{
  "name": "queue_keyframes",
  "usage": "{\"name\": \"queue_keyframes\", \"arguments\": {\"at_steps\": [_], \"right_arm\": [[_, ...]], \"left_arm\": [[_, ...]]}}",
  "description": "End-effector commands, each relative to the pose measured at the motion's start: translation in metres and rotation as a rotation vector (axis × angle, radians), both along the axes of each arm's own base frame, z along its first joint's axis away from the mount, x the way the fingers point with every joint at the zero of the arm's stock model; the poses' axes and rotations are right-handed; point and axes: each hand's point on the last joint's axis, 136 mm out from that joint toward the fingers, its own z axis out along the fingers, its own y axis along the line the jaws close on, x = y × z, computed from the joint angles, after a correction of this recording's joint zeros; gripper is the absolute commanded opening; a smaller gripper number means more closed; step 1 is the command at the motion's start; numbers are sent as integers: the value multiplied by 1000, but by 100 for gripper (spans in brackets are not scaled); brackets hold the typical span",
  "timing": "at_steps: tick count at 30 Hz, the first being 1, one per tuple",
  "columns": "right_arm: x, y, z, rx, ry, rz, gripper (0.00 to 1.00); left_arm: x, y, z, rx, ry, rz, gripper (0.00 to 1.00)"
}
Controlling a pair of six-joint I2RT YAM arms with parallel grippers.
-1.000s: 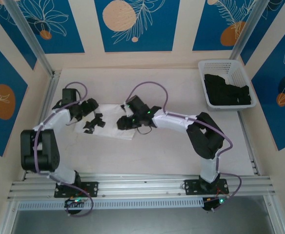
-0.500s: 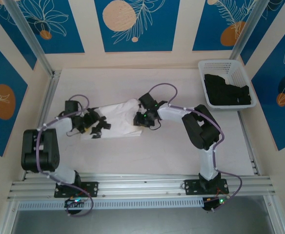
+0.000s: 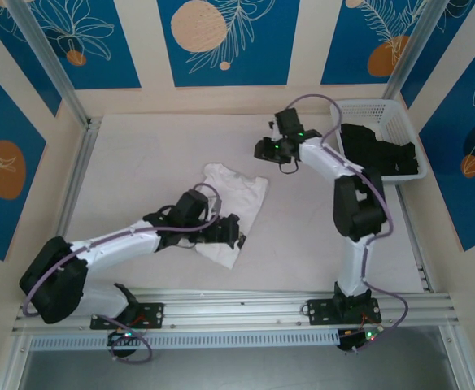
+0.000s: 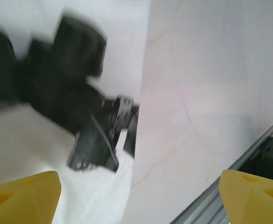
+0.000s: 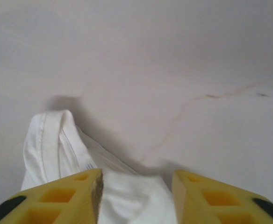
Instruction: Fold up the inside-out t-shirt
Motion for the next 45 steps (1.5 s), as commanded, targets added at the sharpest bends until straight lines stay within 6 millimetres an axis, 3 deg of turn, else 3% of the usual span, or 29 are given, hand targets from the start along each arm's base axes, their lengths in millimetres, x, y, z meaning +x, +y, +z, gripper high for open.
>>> {"name": "queue_keyframes", "arguments": {"at_steps": [1, 3, 6, 8, 9, 12, 15, 20, 26, 30, 35, 42, 45], "right_arm": [[-44, -2, -5, 20, 49, 38, 53], [-62, -2, -17, 34, 94, 33, 59], [-74, -5, -33, 61, 141, 2, 65], [-76, -6, -42, 83, 178, -12, 67], [-76, -3, -45, 93, 194, -8, 67], [-82, 6, -48, 87, 212, 22, 67], [-82, 0, -60, 66, 240, -13, 67], [-74, -5, -80, 70, 319, -47, 67], [-67, 11, -98, 88, 384, -14, 65], [-61, 26, -98, 129, 381, 21, 56], [-50, 33, -92, 144, 364, 47, 34], [-35, 37, -81, 122, 262, 147, 16], [-29, 37, -76, 104, 218, 191, 9]], "left_arm": [[44, 35, 18, 63, -107, 83, 89], [78, 51, 17, 29, -69, 140, 89], [126, 70, 6, 72, -54, 183, 89], [147, 76, -6, 134, -28, 177, 89], [149, 76, -12, 152, -2, 162, 88], [137, 74, -21, 151, 21, 127, 86], [122, 73, -28, 117, 29, 115, 85], [87, 87, -67, 169, 148, 123, 84], [52, 95, -76, 148, 187, 127, 84], [22, 92, -87, 109, 247, 119, 84], [-9, 80, -90, 53, 291, 99, 84], [-17, 62, -59, -68, 263, 34, 85], [6, 83, -50, 51, 173, 71, 87]]}}
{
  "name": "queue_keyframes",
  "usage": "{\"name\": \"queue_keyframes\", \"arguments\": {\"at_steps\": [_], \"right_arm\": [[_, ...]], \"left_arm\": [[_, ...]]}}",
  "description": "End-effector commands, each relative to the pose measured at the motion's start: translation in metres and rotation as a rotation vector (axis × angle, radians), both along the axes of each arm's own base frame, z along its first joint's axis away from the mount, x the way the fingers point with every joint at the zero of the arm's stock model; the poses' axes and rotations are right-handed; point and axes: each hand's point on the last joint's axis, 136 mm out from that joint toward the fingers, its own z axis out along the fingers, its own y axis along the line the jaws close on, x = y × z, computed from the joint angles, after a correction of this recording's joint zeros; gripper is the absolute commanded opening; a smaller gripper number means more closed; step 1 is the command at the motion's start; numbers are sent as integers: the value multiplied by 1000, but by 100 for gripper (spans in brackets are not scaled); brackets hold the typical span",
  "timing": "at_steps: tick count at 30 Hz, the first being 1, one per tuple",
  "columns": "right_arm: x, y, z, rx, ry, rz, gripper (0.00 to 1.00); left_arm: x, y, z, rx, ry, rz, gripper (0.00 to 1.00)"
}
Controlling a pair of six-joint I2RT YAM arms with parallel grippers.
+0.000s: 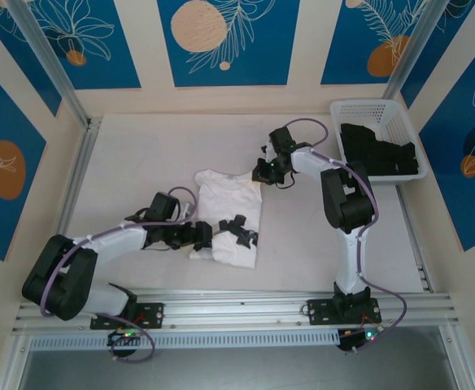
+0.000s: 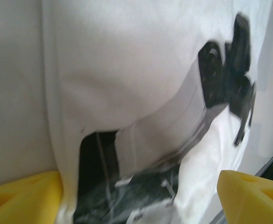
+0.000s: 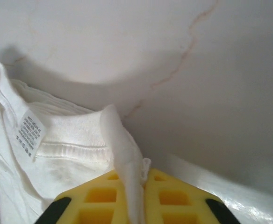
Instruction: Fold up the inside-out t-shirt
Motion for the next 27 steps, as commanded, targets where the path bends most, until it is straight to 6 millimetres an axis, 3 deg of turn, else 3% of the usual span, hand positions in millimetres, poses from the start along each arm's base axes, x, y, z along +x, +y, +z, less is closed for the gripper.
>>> {"name": "queue_keyframes", "arguments": {"at_steps": [1, 5, 11, 15, 20, 27], "right_arm": [[7, 6, 9, 12, -63, 86, 6], [13, 4, 13, 36, -80, 79, 1], [18, 5, 18, 56, -90, 74, 0], [18, 7, 21, 64, -95, 77, 0], [17, 8, 19, 70, -87, 72, 0], [17, 8, 19, 74, -84, 73, 0]], "left_arm": [[23, 18, 20, 82, -68, 20, 88], [92, 27, 40, 75, -187, 110, 89], [167, 15, 24, 92, -177, 97, 87], [193, 10, 5, 131, -152, 71, 86], [212, -8, 1, 63, -146, 37, 82], [222, -24, -4, -11, -133, 12, 62]]}}
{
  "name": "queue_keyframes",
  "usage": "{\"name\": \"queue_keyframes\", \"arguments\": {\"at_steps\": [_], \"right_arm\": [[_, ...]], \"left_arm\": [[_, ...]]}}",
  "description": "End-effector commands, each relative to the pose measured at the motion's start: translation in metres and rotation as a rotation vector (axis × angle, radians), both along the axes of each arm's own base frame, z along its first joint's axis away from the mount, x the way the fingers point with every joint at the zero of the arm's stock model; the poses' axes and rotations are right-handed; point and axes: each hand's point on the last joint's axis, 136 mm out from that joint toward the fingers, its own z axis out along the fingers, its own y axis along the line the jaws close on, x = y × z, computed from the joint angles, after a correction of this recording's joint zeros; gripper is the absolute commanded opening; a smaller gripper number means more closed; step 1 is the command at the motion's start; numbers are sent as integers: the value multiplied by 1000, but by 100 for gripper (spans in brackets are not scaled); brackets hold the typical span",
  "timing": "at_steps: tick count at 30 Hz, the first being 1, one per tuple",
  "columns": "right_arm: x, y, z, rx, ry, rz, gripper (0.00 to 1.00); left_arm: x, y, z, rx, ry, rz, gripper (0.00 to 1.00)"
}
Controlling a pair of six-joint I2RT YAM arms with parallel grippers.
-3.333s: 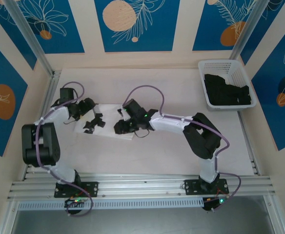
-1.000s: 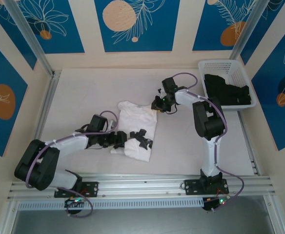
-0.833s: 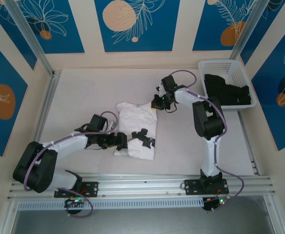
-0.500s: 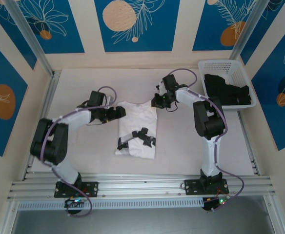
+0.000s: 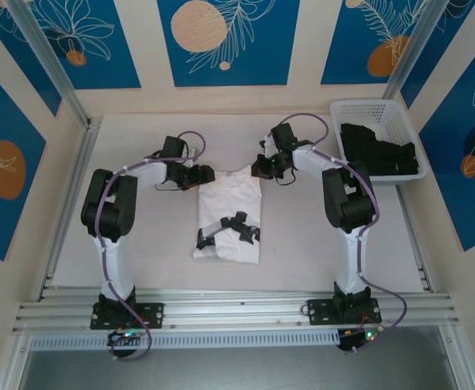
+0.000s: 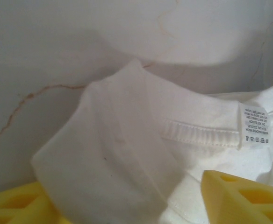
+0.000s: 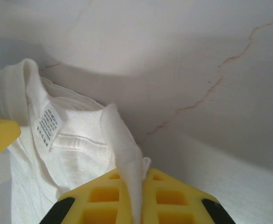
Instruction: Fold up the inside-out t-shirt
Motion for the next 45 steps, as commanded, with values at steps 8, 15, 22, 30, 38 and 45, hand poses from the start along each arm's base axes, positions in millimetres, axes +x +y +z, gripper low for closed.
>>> {"name": "queue_keyframes", "arguments": {"at_steps": [8, 15, 22, 30, 38, 45], "right_arm": [[8, 7, 4, 37, -14, 20, 0], [23, 8, 11, 58, -49, 26, 0], [43, 6, 33, 92, -116, 17, 0], [92, 3, 146, 136, -354, 7, 0], [83, 0, 272, 180, -631, 43, 0], [18, 17, 241, 218, -613, 122, 0]], "left_arm": [[18, -23, -12, -102, 2, -50, 32], [38, -16, 3, -115, -75, -21, 3], [66, 3, 55, -196, -221, 47, 0], [117, 19, 170, -259, -448, 84, 0], [100, 22, 298, -319, -691, 54, 0], [42, 19, 256, -368, -662, 32, 0]]}}
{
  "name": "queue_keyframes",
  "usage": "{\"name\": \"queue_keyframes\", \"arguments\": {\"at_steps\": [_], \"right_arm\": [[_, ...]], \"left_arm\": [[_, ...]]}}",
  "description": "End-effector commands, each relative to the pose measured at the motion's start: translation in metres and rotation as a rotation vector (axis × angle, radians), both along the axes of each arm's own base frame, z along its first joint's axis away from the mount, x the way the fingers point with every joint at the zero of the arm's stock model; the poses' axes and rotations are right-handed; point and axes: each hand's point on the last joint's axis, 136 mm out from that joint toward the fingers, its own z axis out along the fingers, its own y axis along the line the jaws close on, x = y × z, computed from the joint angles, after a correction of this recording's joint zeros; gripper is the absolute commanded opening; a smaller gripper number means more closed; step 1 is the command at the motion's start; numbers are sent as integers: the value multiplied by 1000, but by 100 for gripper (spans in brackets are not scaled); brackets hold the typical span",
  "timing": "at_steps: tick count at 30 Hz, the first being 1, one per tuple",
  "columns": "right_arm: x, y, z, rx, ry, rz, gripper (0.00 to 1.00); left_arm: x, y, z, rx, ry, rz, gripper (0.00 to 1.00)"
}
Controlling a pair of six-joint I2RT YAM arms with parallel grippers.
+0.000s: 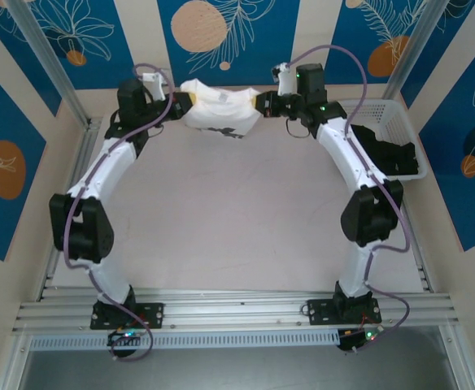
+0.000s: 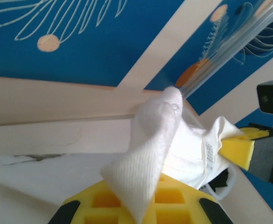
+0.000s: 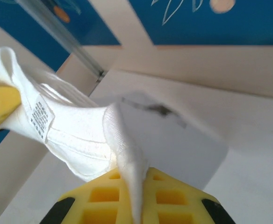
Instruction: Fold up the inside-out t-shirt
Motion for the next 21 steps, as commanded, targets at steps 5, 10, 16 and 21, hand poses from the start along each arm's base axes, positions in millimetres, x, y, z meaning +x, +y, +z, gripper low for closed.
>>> {"name": "queue_keyframes", "arguments": {"at_steps": [5, 10, 16, 21], "right_arm": [[-95, 22, -85, 5, 171, 117, 0], [-162, 17, -140, -54, 341, 114, 0], [-173, 10, -175, -137, 460, 55, 0], [-139, 8, -188, -197, 492, -11, 0]], "left_arm": [[-91, -6, -107, -27, 159, -79, 0], [-170, -13, -156, -18, 271, -113, 0], [-188, -11, -180, 25, 340, -71, 0], [-157, -6, -199, 137, 381, -3, 0]]}}
